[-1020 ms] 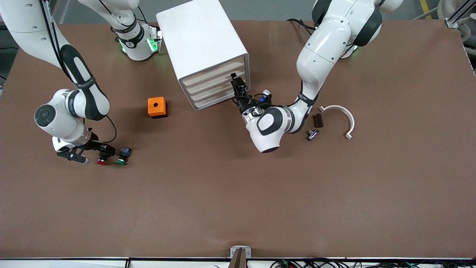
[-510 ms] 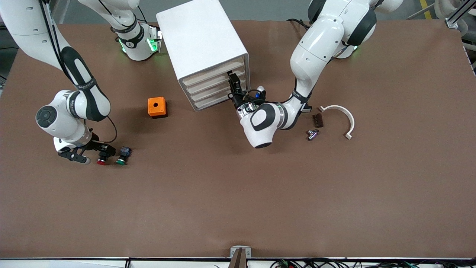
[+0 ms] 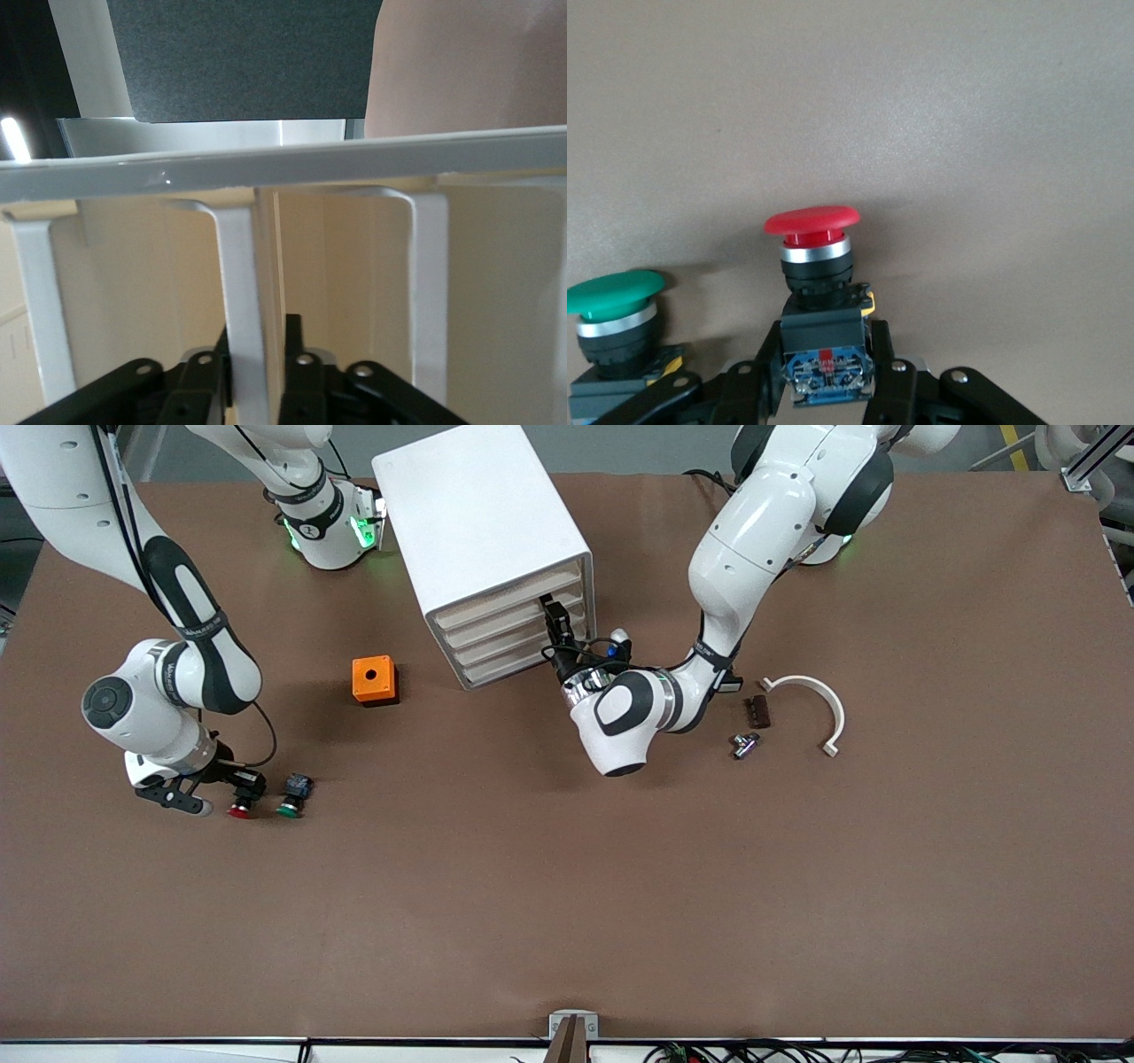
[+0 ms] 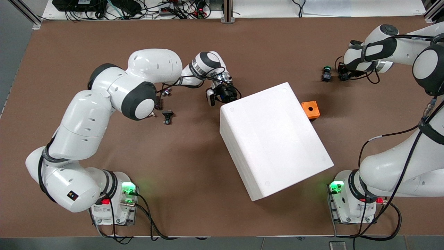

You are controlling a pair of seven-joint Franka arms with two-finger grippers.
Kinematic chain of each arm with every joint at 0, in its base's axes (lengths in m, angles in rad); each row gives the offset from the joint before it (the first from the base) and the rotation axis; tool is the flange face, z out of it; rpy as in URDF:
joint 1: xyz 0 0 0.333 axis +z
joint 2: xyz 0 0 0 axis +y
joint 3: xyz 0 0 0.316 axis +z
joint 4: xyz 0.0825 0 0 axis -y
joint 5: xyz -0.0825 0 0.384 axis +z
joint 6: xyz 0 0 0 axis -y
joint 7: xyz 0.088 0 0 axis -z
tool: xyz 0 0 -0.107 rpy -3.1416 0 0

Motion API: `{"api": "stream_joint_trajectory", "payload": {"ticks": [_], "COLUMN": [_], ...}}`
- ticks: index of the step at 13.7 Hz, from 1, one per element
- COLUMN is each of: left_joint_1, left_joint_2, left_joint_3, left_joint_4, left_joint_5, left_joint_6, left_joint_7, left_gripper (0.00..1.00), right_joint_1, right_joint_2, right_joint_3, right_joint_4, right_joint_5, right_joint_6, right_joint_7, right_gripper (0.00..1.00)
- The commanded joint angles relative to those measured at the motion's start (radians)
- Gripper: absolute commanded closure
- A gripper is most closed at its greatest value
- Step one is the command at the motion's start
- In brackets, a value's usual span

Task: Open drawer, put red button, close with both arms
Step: 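Grasp the drawer handle with the left gripper while the right grasps red button, then pull the drawer open with the left gripper while the right lifts the button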

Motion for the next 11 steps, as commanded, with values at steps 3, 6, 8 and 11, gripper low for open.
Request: {"api": "stream_joint_trajectory", "payload": {"ticks": [3, 6, 8, 11], "left_joint_1": [-0.002, 0.006, 0.013, 0.036], "left_joint_2": [0.009, 0.004, 0.001, -0.006], "left_joint_3": [0.003, 0.003, 0.003, 0.001], "left_joint_4": [0.016, 0.016, 0.016, 0.021], "left_joint_5": [-0.022, -0.022, -0.024, -0.026], "left_joint_6": [-0.009, -0.019, -0.03, -0.036], "left_joint_7": [-0.025, -0.023, -0.025, -0.026], "left_gripper": [0.88, 0.89, 0.89, 0.88], "right_joint_1": [-0.007, 0.045, 0.109, 0.211], "right_joint_2": [-0.026, -0.1, -0.132, -0.174], "right_joint_3": [0.009, 0.012, 0.012, 0.014], "right_joint_4": [0.058, 0.111, 0.156, 0.201], "right_joint_5": [-0.006, -0.004, -0.004, -0.004], "right_joint_6": [-0.13, -0.319, -0.426, -0.541], "right_joint_7": [0.019, 0.169, 0.322, 0.537], "right_gripper": [1.0, 1.0, 1.0, 1.0]}}
